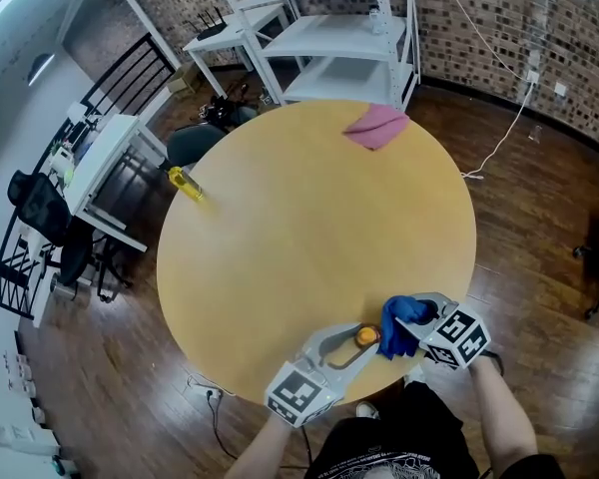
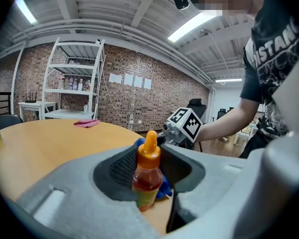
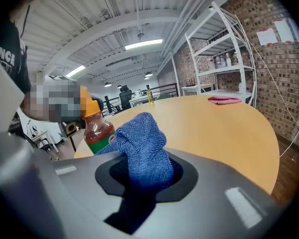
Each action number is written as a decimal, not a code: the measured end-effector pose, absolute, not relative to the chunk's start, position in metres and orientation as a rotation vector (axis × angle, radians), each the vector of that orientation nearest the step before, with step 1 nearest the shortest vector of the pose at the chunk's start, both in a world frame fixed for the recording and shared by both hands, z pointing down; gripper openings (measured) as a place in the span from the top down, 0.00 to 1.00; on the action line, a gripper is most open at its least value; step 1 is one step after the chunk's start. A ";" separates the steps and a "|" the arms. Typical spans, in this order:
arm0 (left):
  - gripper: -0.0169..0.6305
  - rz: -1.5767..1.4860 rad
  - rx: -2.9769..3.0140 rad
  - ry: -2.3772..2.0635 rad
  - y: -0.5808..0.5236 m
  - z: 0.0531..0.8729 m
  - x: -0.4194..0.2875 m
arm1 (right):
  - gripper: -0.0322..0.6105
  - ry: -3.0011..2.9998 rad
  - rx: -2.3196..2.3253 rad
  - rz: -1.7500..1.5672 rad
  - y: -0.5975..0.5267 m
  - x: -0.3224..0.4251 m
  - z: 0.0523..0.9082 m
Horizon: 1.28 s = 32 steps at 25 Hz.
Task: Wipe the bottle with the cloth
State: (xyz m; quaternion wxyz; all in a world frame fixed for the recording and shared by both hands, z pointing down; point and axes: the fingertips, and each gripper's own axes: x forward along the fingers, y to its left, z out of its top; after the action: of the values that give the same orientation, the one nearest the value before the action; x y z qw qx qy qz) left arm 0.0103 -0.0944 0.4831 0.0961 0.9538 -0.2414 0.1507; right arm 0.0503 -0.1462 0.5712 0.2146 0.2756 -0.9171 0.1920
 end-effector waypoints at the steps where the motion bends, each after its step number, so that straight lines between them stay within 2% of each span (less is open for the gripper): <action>1: 0.75 0.443 2.826 -0.710 -0.094 0.483 0.011 | 0.82 -2.544 0.754 0.531 -0.149 0.048 0.572; 32: 0.75 0.386 2.829 -0.640 -0.089 0.484 0.007 | 0.83 -2.490 -0.188 0.627 -0.157 -0.046 0.581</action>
State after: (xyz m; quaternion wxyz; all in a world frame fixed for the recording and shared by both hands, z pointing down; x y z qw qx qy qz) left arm 0.0069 -0.0886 0.4839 0.1078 0.9612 -0.2173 0.1313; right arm -0.0461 -0.1567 0.5805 0.2797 -0.0700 -0.9285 0.2339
